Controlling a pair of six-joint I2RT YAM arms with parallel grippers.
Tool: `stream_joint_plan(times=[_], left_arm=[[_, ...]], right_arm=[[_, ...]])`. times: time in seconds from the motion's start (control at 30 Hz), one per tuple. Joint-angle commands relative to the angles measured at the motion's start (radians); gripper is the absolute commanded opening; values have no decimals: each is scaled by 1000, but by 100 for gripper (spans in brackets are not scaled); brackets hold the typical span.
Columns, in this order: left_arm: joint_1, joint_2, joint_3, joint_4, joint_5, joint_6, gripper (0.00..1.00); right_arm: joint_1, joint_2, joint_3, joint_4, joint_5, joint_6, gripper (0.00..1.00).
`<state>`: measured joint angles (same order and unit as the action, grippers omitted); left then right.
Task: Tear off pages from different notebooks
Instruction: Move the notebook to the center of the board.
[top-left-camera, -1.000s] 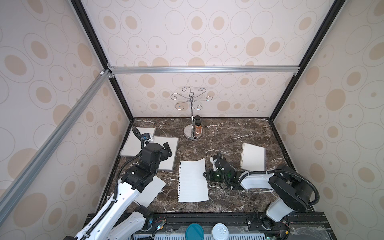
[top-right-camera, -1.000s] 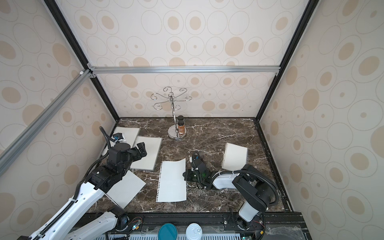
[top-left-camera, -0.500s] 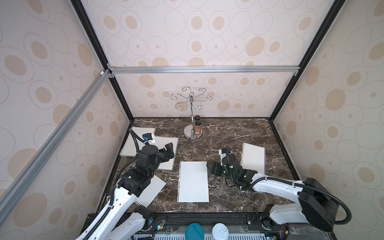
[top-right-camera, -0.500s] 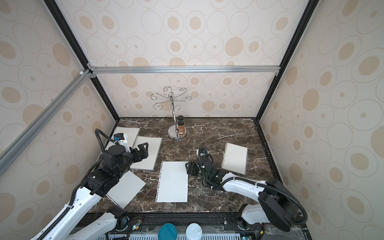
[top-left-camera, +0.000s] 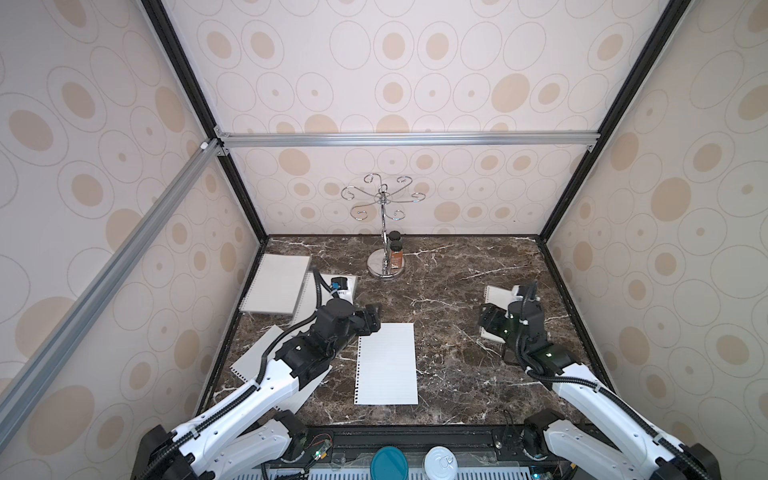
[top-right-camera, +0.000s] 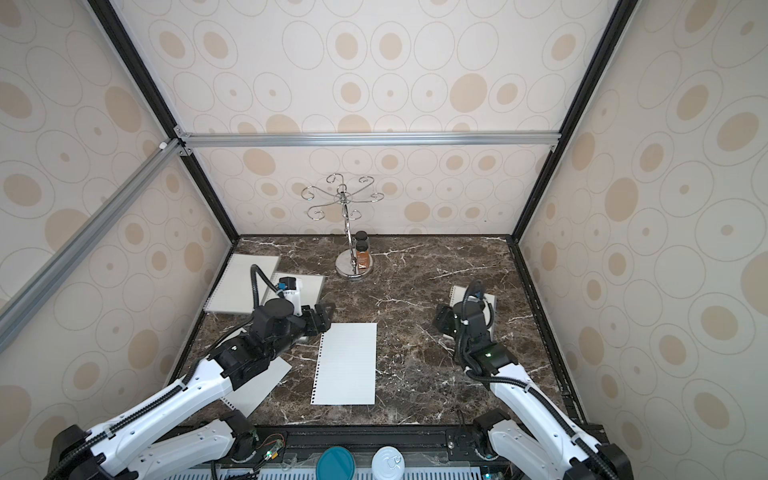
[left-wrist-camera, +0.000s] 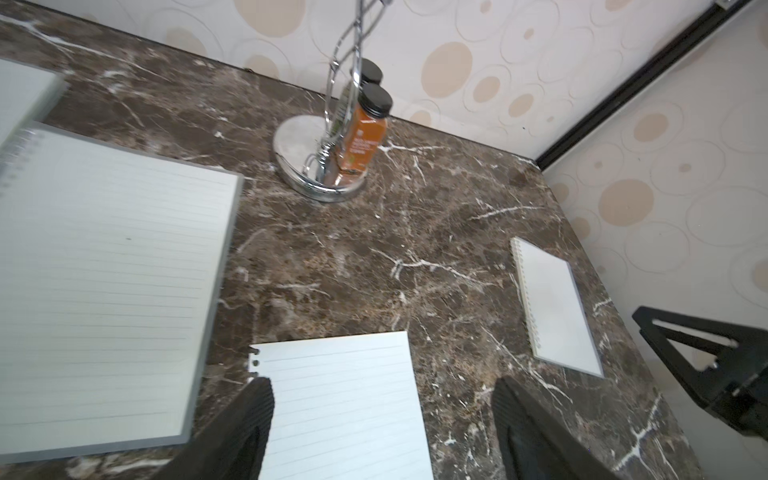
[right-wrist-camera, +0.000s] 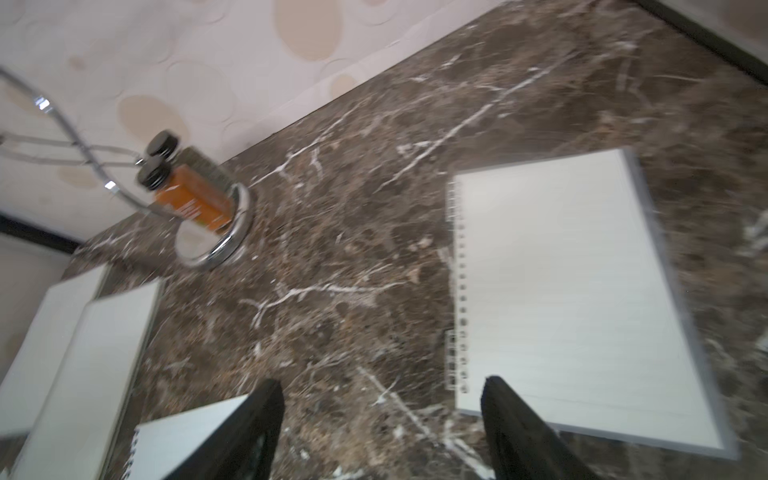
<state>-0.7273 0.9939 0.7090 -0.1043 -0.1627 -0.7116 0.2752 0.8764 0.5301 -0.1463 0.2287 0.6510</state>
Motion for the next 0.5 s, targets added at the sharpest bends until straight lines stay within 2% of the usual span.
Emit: stream_joint_plan(times=[0.0, 0.13, 0.27, 0.37, 0.47], left_arm=[[-71, 48, -23, 130, -55, -50, 77], [-155, 140, -23, 156, -87, -71, 74], [-197, 204, -32, 184, -105, -87, 73], [-211, 236, -26, 183, -115, -88, 73], [-219, 253, -25, 182, -118, -92, 73]], right_arm=[[-132, -52, -33, -151, -54, 29, 82], [-267, -125, -55, -204, -75, 36, 85], [-383, -157, -81, -185, -147, 48, 88], [-464, -116, -99, -124, -251, 57, 89], [-510, -10, -99, -58, -339, 65, 88]])
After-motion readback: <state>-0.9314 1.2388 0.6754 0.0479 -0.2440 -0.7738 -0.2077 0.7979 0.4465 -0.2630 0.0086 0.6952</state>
